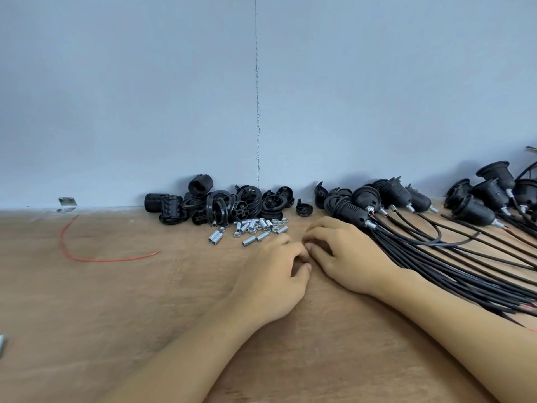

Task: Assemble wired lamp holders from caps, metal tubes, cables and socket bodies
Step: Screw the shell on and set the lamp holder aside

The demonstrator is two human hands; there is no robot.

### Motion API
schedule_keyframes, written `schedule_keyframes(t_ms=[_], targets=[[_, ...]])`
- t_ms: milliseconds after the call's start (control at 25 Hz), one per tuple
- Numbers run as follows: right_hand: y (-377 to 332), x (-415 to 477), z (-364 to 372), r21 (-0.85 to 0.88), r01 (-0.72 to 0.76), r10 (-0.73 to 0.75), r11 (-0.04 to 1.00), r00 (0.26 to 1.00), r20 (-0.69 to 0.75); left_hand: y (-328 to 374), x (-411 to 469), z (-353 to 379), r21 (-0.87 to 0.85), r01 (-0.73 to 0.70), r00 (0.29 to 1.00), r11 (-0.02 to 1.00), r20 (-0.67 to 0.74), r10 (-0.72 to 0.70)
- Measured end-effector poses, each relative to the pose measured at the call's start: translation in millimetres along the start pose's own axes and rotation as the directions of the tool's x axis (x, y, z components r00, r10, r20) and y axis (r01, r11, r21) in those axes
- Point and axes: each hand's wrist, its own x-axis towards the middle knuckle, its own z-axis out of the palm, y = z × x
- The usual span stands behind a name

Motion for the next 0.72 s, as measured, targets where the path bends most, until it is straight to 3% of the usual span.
schedule_keyframes(t_ms=[160, 400, 600, 720], targets=[[-11.9, 22.0, 9.2, -0.111, -0.151, 0.142, 0.982, 0.986, -0.083, -1.9, 0.4, 0.7, -0.013, -0.009, 1.000, 1.000, -0.017, 0.009], [-19.8, 64.0, 27.6, -0.221, -0.417, 0.422, 0.882, 0.906, -0.025, -7.1, 2.8, -1.0, -0.121, 0.031, 0.998, 0.992, -0.041, -0.036], [-20.3, 51.3, 26.4, -0.190, -0.401, 0.390, 0.896, 0.916, -0.091, -7.5, 2.3, 0.8, -0.121, 0.040, 0.998, 0.992, -0.052, -0.046], [-22.2, 38.1, 21.6, -0.148, -0.377, 0.366, 0.914, 0.925, -0.101, -9.1, 3.2, -2.3, -0.094, 0.136, 0.976, 0.986, -0.157, -0.150]])
